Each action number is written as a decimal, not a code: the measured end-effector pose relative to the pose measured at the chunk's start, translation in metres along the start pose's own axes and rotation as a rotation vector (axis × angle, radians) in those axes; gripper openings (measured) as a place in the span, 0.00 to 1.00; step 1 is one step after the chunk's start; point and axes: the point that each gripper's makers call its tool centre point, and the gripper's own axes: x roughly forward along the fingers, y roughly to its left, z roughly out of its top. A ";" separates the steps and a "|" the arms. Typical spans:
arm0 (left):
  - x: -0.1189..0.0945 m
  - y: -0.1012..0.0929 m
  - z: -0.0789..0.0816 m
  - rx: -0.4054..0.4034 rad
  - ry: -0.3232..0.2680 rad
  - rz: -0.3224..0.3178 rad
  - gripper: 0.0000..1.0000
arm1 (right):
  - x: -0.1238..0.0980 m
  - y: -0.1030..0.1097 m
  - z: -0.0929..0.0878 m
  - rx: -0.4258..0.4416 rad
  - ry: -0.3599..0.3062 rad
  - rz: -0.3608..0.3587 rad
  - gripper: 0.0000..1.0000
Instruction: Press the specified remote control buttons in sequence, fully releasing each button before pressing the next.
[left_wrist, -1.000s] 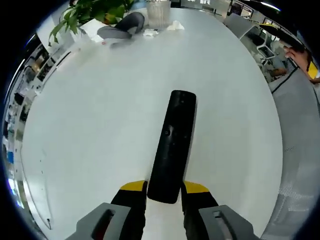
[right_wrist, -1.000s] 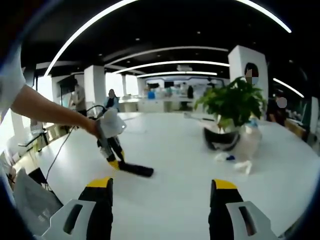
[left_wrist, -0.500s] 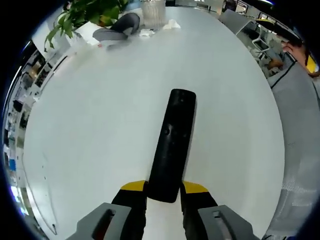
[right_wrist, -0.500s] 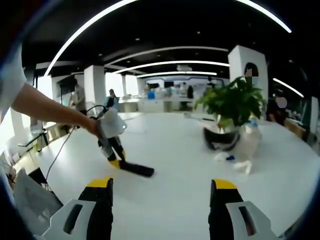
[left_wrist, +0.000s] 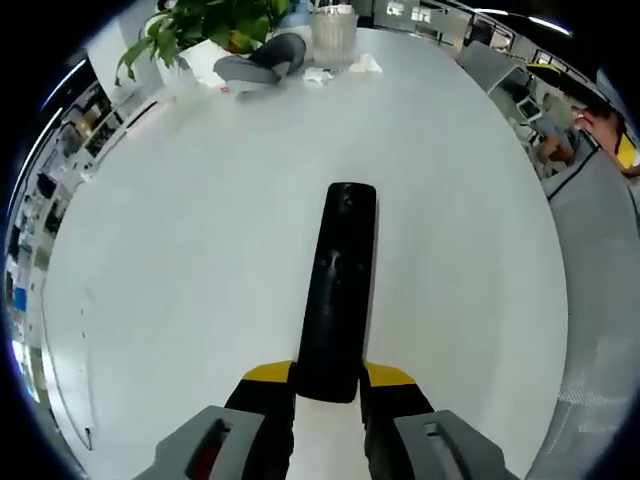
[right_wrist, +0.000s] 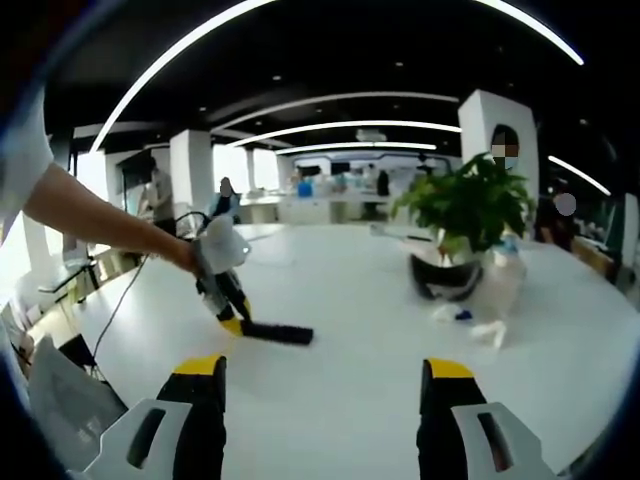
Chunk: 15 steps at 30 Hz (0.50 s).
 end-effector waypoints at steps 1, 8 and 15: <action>0.000 0.000 0.000 0.005 0.009 -0.003 0.24 | 0.000 0.000 0.000 0.000 0.001 0.000 0.78; 0.001 0.008 0.002 0.030 0.041 -0.011 0.24 | 0.000 -0.002 0.000 0.004 -0.001 -0.006 0.78; 0.002 0.021 0.004 0.023 0.048 -0.007 0.24 | 0.001 -0.002 -0.001 0.001 0.005 -0.005 0.77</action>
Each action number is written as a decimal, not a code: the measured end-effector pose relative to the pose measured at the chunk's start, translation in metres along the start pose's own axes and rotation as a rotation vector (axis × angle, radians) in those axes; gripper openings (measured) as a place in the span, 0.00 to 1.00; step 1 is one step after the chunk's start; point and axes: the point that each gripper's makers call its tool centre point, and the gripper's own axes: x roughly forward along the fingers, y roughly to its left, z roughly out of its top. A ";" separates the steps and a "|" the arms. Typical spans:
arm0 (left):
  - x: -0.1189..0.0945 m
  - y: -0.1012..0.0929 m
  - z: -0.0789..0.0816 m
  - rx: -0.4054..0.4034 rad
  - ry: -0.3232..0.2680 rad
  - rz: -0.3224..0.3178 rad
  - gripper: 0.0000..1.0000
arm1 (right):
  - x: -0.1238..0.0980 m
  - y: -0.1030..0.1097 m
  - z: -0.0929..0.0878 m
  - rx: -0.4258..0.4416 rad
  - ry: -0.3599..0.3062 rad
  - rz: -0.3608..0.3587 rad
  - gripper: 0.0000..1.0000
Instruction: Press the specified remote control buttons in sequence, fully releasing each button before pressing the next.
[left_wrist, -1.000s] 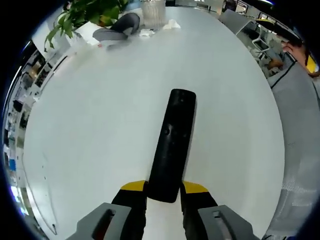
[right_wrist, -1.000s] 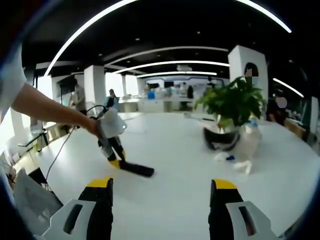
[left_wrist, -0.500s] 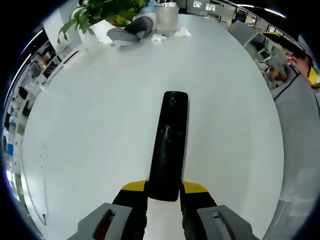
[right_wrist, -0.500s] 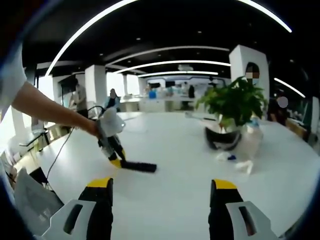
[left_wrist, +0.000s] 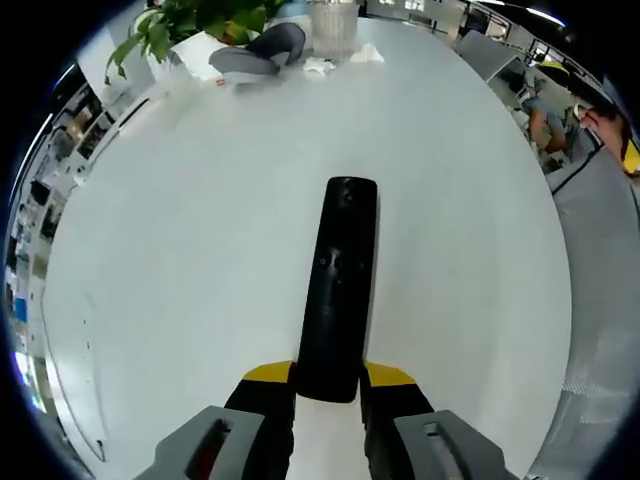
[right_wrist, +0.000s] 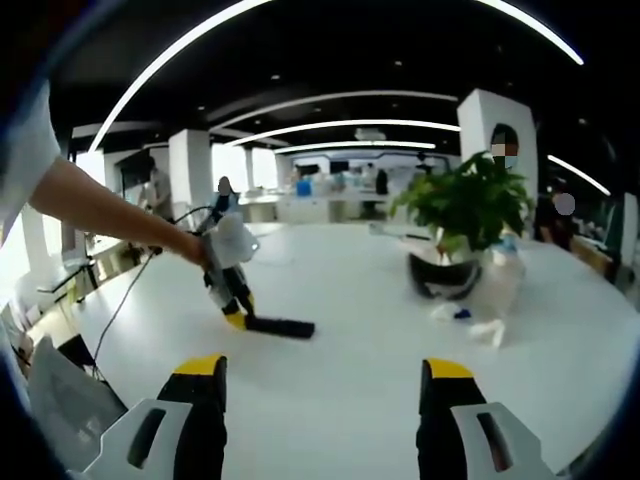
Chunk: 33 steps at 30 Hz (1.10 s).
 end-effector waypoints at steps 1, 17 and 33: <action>0.000 0.001 0.001 0.001 0.001 0.001 0.24 | 0.000 0.000 0.000 0.000 0.001 -0.001 0.77; 0.000 0.011 0.000 -0.029 -0.021 0.031 0.25 | 0.001 -0.001 0.000 -0.003 0.003 -0.003 0.77; -0.008 0.015 0.000 -0.080 -0.081 0.265 0.32 | -0.001 0.003 0.003 -0.013 -0.014 0.010 0.81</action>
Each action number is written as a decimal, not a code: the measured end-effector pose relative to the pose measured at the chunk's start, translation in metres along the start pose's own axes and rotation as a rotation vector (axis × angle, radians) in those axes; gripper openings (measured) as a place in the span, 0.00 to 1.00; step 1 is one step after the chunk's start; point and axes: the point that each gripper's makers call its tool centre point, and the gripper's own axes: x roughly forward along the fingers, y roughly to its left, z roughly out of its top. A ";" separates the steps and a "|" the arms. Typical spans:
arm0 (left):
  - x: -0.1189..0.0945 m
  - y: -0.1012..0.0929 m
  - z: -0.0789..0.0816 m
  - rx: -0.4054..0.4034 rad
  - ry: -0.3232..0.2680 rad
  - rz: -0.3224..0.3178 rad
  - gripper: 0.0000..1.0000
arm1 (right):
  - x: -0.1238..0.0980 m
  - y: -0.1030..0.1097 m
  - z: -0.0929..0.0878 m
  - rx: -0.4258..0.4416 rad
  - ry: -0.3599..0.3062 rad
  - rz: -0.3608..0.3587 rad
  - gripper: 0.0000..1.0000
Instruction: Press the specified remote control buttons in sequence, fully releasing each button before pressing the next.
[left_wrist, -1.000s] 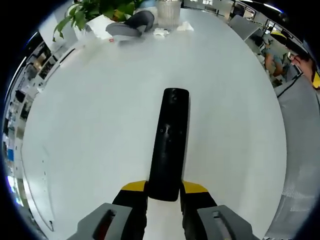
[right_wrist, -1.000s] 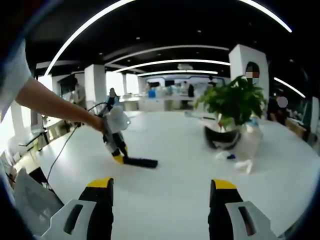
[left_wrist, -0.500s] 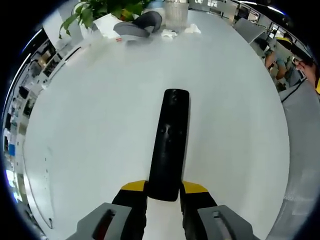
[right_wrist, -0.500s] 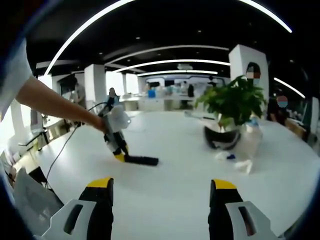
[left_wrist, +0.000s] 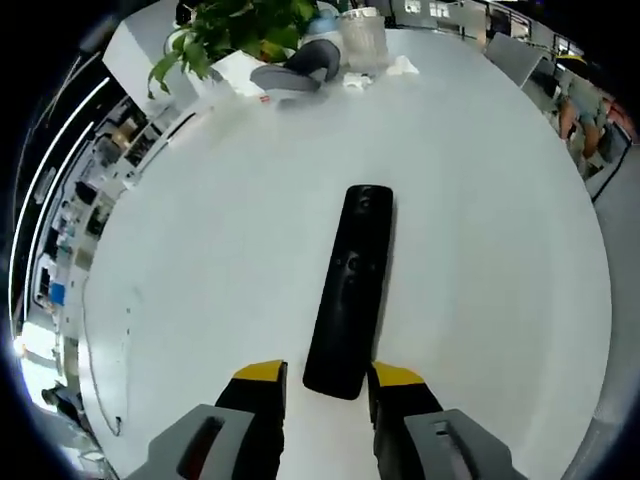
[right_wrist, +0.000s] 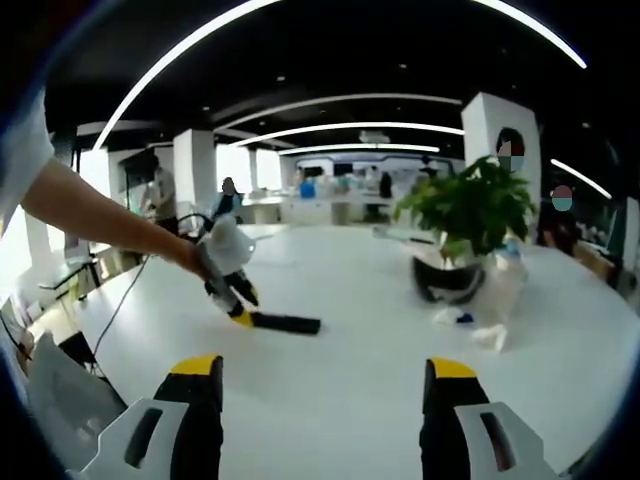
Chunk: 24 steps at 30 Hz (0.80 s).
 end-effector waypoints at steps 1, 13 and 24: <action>0.000 -0.001 0.000 -0.022 -0.003 0.001 0.32 | 0.000 -0.001 0.000 0.007 0.000 0.001 0.81; -0.007 0.021 -0.008 -0.180 -0.039 0.156 0.62 | -0.002 0.000 0.004 0.004 -0.017 0.007 0.82; -0.017 0.029 -0.022 -0.296 -0.088 0.265 0.94 | -0.002 0.001 0.004 -0.012 -0.013 0.012 0.84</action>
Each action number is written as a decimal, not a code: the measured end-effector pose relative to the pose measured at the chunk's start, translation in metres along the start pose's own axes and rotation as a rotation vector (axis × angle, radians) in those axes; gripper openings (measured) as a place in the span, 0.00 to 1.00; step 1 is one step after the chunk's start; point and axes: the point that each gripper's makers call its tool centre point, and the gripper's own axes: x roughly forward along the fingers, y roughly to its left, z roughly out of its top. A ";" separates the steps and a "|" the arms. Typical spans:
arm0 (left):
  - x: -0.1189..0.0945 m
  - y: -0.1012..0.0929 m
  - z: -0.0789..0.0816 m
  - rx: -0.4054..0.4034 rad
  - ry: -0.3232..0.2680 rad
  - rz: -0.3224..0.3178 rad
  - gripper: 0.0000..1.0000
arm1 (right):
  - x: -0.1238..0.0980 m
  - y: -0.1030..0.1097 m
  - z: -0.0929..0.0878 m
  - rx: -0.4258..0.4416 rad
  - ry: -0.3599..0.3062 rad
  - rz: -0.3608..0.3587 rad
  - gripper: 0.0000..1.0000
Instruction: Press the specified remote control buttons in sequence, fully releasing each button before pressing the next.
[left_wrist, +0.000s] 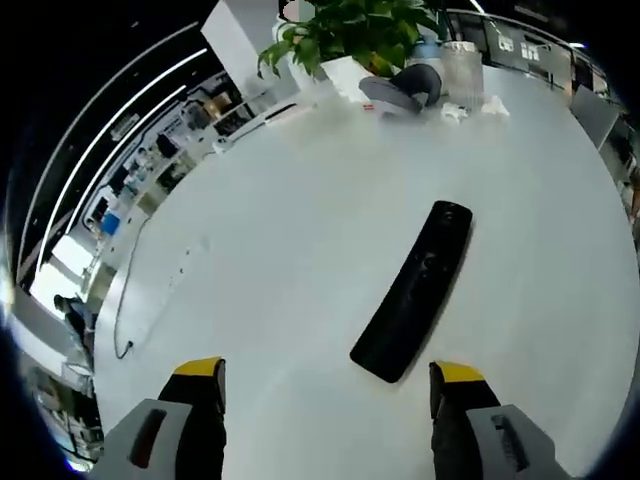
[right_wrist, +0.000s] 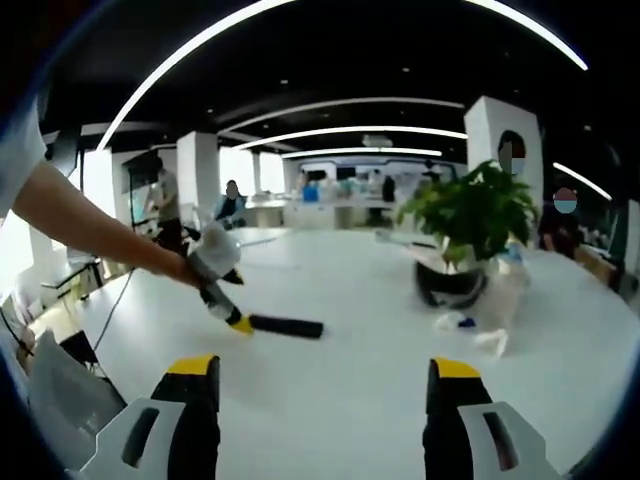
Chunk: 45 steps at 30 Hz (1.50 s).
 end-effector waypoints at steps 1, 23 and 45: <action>-0.001 0.000 -0.001 -0.004 -0.006 0.004 0.98 | 0.000 0.000 0.000 0.000 0.000 0.000 0.84; -0.050 -0.041 -0.023 -0.150 -0.100 -0.036 1.00 | 0.000 0.001 -0.001 0.000 0.003 0.003 0.86; -0.134 -0.076 -0.023 -0.327 -0.340 0.041 1.00 | 0.001 0.003 -0.001 -0.008 0.004 0.011 0.88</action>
